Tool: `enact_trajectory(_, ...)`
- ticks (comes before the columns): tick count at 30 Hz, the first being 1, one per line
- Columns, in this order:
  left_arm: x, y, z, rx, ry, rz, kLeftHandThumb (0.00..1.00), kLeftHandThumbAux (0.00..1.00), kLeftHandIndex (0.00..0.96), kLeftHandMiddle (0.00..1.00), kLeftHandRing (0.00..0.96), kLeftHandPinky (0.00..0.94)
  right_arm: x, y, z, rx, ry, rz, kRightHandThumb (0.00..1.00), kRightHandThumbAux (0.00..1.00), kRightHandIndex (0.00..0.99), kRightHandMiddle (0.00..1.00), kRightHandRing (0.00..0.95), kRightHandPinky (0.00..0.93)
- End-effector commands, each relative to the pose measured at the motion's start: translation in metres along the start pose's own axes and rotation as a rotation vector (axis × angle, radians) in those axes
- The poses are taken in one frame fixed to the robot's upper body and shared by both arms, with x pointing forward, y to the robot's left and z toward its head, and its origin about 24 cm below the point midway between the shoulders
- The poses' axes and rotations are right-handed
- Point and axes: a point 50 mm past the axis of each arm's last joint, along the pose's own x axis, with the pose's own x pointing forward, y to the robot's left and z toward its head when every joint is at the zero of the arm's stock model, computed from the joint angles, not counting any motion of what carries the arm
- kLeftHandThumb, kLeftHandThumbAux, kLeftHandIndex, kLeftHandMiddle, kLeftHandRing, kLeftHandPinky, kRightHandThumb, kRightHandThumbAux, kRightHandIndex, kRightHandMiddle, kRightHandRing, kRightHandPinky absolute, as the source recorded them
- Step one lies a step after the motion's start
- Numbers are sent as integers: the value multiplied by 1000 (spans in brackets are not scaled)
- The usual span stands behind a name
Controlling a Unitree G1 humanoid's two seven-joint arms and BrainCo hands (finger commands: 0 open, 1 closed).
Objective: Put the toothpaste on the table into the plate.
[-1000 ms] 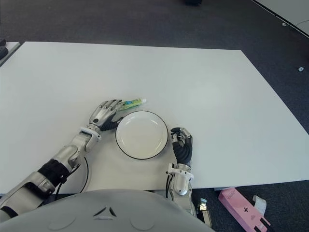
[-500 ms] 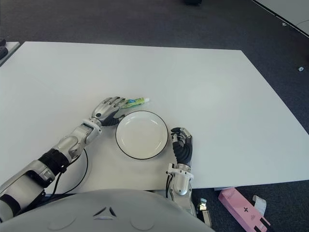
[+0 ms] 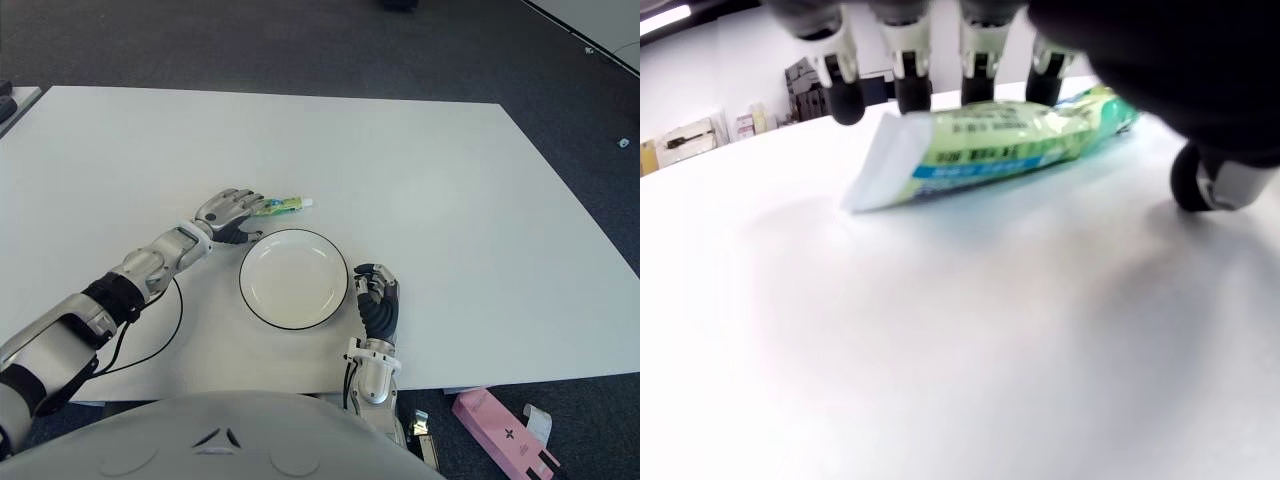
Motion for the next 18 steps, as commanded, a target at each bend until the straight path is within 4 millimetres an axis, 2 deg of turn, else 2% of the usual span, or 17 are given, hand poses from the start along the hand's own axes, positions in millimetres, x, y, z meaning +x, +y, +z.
enact_trajectory(1, -1, -17, -2, 1, 3, -125, 458, 261, 0, 45, 13, 67, -2, 1, -4, -2, 39, 1, 701, 730, 425, 467, 456, 432)
enact_trajectory(12, 5, -10, -9, -9, 11, -129, 464, 258, 0, 42, 9, 74, -3, 1, -4, 9, 35, -8, 702, 730, 425, 468, 459, 449)
enact_trajectory(18, 6, -9, -10, -44, 14, -122, 533, 277, 10, 71, 37, 107, -3, 1, -4, 8, 32, -7, 700, 730, 424, 470, 465, 460)
